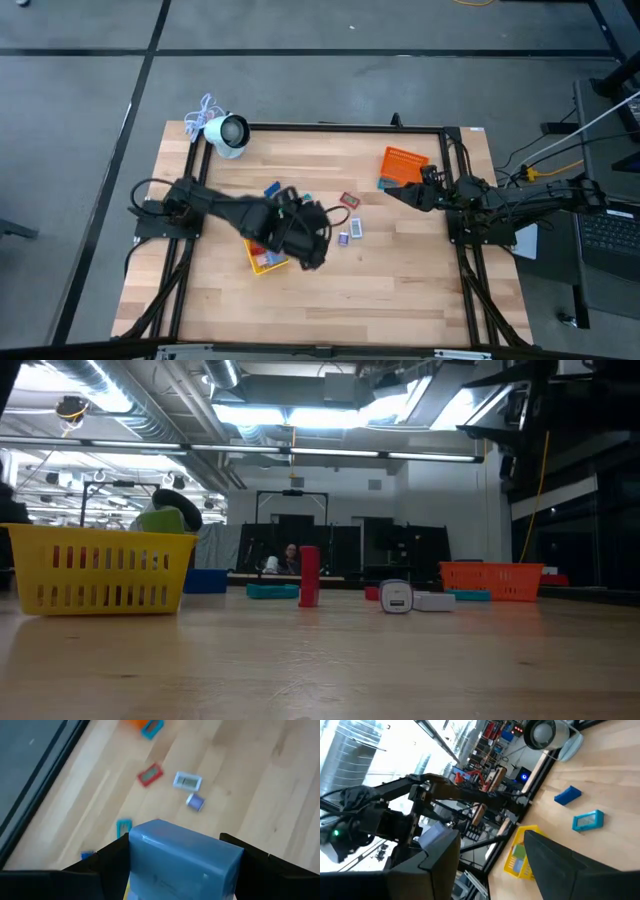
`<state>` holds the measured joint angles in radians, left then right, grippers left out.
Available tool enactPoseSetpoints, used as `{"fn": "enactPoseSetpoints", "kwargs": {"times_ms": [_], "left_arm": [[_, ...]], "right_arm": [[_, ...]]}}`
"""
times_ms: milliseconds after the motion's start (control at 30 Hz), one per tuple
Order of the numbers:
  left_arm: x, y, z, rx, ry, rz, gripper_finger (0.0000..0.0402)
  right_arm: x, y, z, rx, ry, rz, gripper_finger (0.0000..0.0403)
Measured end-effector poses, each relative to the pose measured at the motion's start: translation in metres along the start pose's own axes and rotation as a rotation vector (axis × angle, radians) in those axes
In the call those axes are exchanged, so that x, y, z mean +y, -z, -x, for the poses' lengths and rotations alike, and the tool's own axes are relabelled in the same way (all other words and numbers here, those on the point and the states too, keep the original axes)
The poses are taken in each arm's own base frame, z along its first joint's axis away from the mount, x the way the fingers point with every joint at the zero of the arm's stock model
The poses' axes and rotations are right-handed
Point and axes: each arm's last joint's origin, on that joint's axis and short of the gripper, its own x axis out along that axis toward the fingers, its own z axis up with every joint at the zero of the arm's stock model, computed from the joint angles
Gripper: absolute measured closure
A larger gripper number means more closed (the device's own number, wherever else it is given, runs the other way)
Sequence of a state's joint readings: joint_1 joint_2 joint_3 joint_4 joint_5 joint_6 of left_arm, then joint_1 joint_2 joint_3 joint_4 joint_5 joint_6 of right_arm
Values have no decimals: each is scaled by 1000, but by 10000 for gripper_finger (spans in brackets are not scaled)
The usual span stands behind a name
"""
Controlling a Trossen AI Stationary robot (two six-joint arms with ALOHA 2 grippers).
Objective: Pick & Place Office items
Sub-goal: Put the light blue charger adapter into the yellow bin
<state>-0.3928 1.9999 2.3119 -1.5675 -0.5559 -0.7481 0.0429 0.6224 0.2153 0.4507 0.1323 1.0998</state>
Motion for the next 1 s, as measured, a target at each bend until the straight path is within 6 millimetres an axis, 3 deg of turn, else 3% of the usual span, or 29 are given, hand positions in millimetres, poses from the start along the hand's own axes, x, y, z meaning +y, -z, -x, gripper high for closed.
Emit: {"fn": "enactPoseSetpoints", "kwargs": {"times_ms": [200,400,533,733,867,1000], "left_arm": [[-32,32,8,-23,-11,122,140],[-62,83,-9,-53,-114,234,140],[-74,110,-23,-46,-84,363,140],[-63,118,-28,-31,-67,436,140],[-38,122,-32,-12,-101,503,140],[-14,146,-44,26,-101,584,140]], "right_arm": [[0,1,0,18,-3,-14,176],[0,1,0,17,-5,-19,176],[0,1,0,24,-8,-36,176],[0,1,0,41,-17,-45,176],[0,1,0,42,-17,-45,176],[0,1,0,48,-20,-45,176]]}}
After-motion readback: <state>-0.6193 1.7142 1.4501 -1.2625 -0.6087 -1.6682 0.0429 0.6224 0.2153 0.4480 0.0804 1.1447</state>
